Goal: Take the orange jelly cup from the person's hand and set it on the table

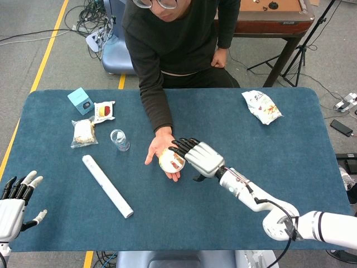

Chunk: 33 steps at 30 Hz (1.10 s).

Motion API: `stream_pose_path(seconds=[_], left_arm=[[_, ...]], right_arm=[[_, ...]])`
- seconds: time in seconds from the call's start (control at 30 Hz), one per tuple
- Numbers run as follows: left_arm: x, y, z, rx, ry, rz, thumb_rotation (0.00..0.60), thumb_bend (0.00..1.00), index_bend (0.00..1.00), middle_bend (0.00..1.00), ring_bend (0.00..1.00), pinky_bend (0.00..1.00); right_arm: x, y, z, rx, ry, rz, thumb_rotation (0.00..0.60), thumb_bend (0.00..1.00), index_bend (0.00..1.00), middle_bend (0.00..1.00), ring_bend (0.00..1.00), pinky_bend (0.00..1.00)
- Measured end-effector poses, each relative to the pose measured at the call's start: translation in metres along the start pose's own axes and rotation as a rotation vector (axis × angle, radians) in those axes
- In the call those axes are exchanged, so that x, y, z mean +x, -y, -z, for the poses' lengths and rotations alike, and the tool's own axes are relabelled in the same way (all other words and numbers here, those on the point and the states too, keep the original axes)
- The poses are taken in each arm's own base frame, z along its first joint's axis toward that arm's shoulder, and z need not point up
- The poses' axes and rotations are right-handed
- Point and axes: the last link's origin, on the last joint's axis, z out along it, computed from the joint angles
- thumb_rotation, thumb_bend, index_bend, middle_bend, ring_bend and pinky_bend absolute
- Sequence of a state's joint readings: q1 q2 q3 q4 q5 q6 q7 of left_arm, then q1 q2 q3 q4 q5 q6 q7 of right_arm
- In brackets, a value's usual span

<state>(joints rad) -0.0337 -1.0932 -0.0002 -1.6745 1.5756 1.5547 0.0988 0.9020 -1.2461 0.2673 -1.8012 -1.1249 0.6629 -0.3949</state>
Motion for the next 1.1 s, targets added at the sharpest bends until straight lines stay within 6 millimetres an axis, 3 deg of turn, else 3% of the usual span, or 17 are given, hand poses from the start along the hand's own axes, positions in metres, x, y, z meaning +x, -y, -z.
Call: stream_pose_path(seconds=[0.37,0.57,0.67,0.93,1.1], left_arm=[[0.001,0.004,0.003,0.014,-0.007,0.000,0.600,0.21,0.14,0.07,0.09,0.02],[0.001,0.007,0.005,0.022,-0.009,0.003,0.600,0.21,0.14,0.07,0.09,0.02],[0.001,0.009,0.006,0.028,-0.010,0.003,0.600,0.21,0.14,0.07,0.09,0.02],[0.002,0.011,0.008,0.032,-0.014,0.004,0.600,0.21,0.14,0.07,0.09,0.02],[0.002,0.011,0.008,0.033,-0.016,0.003,0.600,0.21,0.14,0.07,0.09,0.02]], right_arm=[[-0.007,0.025,-0.049,0.029,0.067,0.029,0.600,0.11,0.00,0.00,0.00,0.15],[-0.013,0.032,-0.064,0.030,0.080,0.033,0.600,0.19,0.02,0.05,0.00,0.18],[-0.015,0.033,-0.069,0.026,0.078,0.027,0.600,0.25,0.11,0.12,0.02,0.28],[-0.015,0.032,-0.074,0.017,0.035,0.002,0.600,0.50,0.37,0.29,0.21,0.54],[-0.010,0.029,-0.069,0.021,-0.007,-0.018,0.600,0.52,0.43,0.33,0.25,0.59]])
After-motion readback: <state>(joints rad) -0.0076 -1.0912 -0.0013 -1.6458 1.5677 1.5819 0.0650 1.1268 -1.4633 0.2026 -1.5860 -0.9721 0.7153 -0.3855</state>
